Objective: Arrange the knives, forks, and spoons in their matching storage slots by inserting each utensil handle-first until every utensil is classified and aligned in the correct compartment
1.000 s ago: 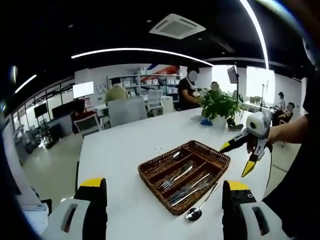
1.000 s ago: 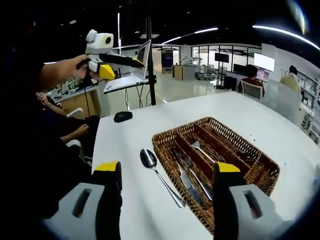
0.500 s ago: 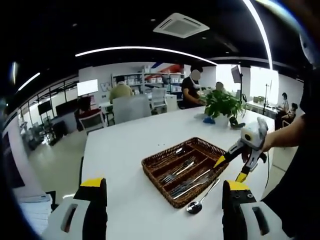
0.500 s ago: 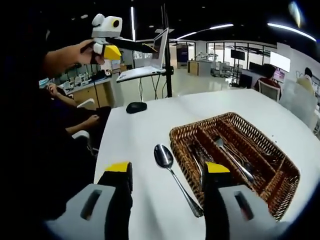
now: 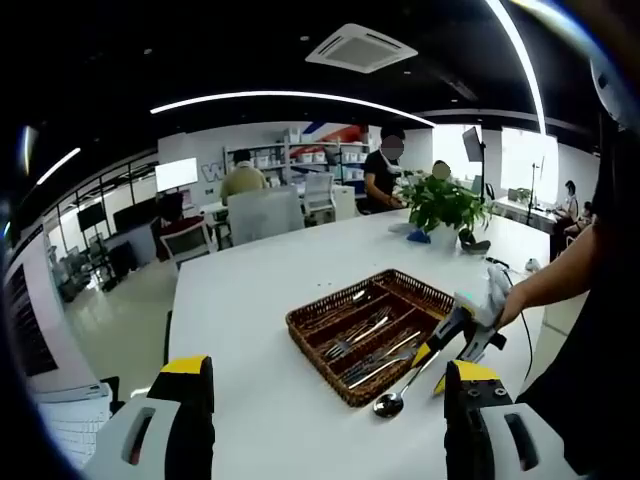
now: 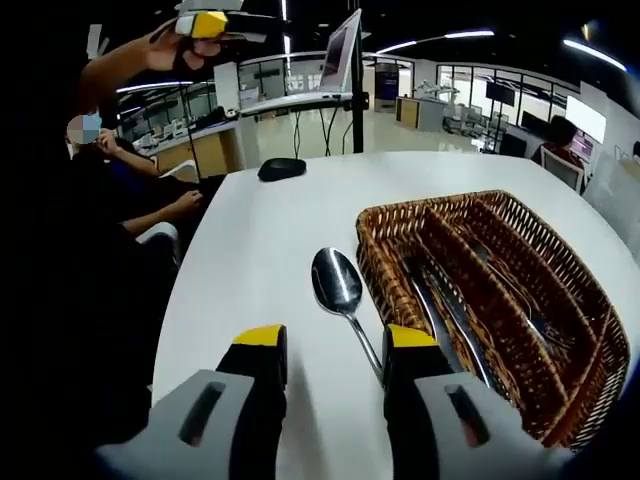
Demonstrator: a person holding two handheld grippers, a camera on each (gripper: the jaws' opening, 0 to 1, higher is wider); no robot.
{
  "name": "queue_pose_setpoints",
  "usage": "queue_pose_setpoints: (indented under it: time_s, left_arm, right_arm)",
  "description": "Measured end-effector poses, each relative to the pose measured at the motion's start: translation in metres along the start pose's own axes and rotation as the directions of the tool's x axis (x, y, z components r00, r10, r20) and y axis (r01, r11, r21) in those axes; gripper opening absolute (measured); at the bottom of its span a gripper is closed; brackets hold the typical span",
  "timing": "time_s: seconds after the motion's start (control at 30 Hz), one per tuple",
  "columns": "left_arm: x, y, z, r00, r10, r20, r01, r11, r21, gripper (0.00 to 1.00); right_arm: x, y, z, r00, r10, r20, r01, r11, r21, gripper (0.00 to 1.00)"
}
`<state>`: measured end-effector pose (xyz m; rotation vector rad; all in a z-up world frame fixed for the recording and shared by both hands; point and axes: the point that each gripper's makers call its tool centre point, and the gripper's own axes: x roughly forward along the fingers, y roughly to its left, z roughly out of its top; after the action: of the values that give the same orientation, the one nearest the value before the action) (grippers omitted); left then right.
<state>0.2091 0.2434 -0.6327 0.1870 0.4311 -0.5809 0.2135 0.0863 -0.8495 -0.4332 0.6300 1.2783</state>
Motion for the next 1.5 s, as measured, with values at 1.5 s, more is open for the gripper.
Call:
queue_pose_setpoints:
  time_s: [1.5]
  left_arm:
    - [-0.014,0.011,-0.002,0.999,0.032,0.011,-0.032,0.999,-0.032,0.99]
  right_arm:
    - [0.026,0.011,-0.014,0.992,0.079,-0.096,-0.095,0.98,-0.176,0.0]
